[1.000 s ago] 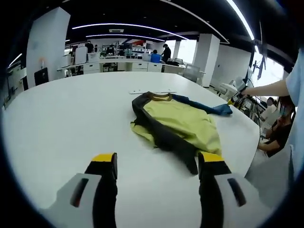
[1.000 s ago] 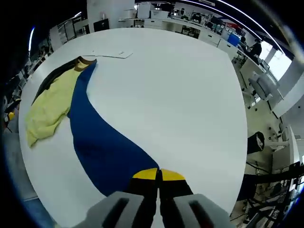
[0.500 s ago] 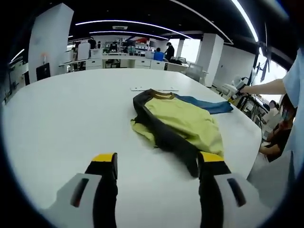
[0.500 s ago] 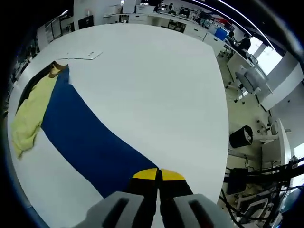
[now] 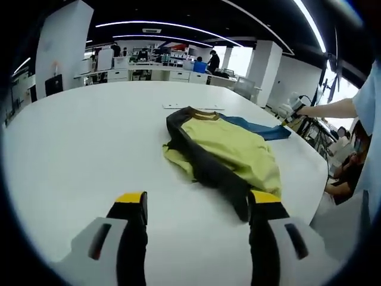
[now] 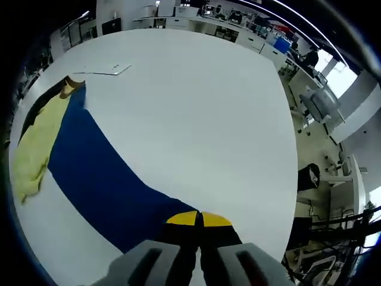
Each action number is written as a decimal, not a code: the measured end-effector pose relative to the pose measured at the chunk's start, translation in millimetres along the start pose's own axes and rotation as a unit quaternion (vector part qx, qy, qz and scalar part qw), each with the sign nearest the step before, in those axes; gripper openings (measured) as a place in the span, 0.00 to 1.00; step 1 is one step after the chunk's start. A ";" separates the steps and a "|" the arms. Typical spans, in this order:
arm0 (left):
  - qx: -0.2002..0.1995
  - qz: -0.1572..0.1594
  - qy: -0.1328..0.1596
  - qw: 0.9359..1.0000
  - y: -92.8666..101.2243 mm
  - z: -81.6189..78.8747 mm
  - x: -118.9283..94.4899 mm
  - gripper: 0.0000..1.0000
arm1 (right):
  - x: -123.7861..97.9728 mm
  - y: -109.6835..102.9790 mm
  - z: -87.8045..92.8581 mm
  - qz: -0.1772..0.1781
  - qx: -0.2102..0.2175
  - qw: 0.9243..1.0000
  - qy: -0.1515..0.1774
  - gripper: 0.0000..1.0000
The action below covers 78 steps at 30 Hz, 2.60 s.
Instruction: Fold the garment on the visible template until the final outline fits inside the template.
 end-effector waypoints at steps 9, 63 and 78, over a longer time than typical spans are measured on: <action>-0.004 0.006 -0.002 1.000 2.1 2.7 4.6 0.65 | 0.8 -12.6 -7.6 -0.006 -0.038 0.999 0.017 0.00; -0.013 0.014 0.002 1.000 6.8 9.1 2.0 0.65 | -27.6 10.3 95.6 -0.094 0.332 0.934 0.091 0.00; -0.018 0.019 0.003 1.000 8.4 9.2 7.0 0.65 | -21.3 -4.4 97.9 -0.109 0.350 0.926 0.093 0.05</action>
Point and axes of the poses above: the point that each gripper's makers call its tool centre point, and the gripper's own axes: x roughly forward along the fingers, y roughly to its right, z roughly out of its underside, the point moved 8 cm from there along -x, roughly backward along the fingers, and after that the axes turned 1 degree about -y, right-handed, at the moved point
